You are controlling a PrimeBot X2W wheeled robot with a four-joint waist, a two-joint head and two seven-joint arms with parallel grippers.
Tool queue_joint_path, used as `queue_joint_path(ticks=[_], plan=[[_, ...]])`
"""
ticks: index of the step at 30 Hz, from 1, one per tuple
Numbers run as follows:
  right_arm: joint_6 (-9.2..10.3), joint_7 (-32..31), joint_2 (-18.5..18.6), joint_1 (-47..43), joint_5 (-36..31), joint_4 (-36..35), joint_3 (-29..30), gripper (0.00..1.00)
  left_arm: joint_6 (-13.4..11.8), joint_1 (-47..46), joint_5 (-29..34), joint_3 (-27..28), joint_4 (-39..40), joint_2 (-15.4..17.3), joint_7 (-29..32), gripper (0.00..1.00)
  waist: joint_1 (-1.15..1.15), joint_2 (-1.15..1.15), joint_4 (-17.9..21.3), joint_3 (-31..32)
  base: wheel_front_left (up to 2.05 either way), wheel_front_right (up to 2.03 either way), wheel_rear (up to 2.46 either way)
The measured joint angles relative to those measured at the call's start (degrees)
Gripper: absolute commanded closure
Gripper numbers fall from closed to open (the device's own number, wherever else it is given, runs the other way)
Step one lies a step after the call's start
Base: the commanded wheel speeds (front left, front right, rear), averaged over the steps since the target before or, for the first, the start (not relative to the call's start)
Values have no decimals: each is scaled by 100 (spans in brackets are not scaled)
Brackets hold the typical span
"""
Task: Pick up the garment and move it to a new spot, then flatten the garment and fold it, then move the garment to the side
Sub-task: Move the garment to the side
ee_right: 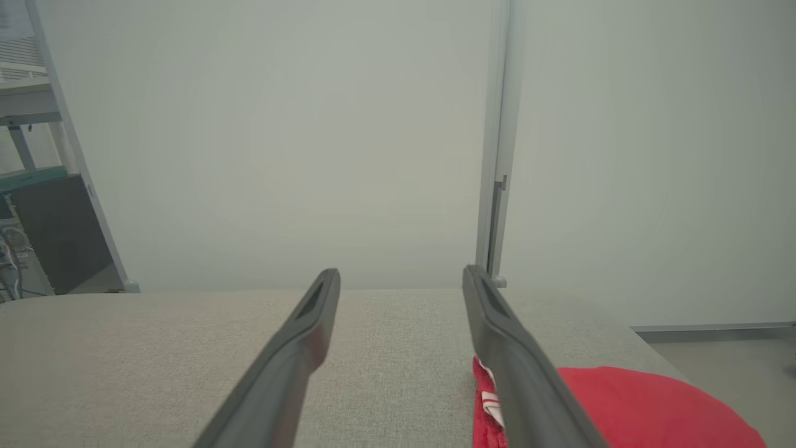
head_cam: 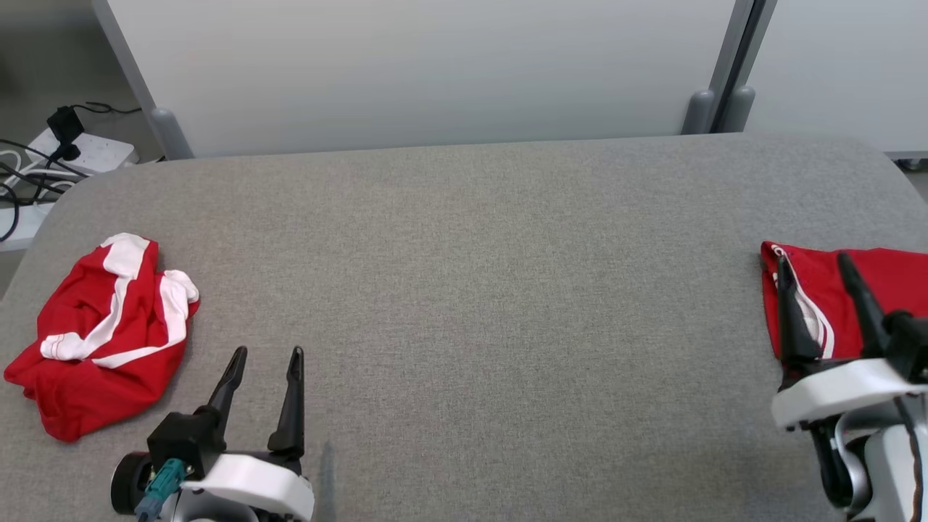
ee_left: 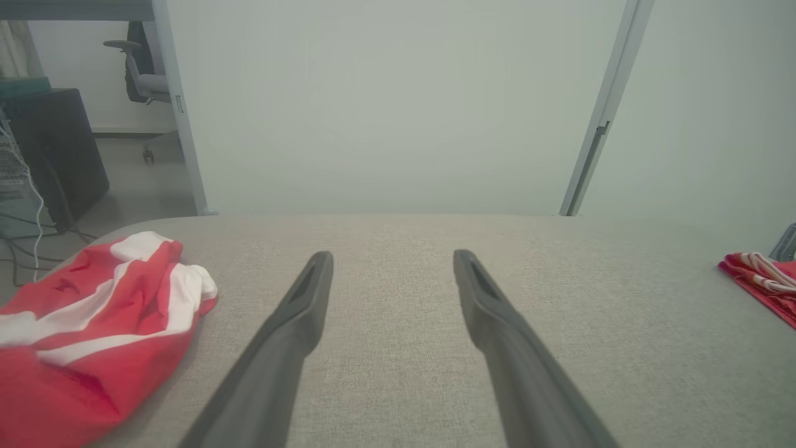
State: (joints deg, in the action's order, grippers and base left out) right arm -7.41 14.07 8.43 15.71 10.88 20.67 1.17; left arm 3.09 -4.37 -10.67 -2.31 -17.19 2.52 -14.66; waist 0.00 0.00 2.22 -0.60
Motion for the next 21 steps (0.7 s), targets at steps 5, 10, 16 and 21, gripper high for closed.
queue_joint_path(ticks=[5,10,16,21], plan=[[-1,-70,-2,-338,32,-393,-245,0,-66,92,-2,135,-5,2,0,0,0,0,-3,52,0,0,0],[-1,-118,5,-582,78,-501,-204,0,-125,171,-1,185,10,0,0,0,0,0,-22,95,0,0,0],[0,-118,-104,-816,29,-495,-137,0,-166,251,-1,291,18,1,0,0,0,0,-31,114,0,0,0],[0,-118,-137,-834,-32,-481,-76,0,-199,302,-2,314,32,-1,0,0,0,0,-31,98,0,0,0]])
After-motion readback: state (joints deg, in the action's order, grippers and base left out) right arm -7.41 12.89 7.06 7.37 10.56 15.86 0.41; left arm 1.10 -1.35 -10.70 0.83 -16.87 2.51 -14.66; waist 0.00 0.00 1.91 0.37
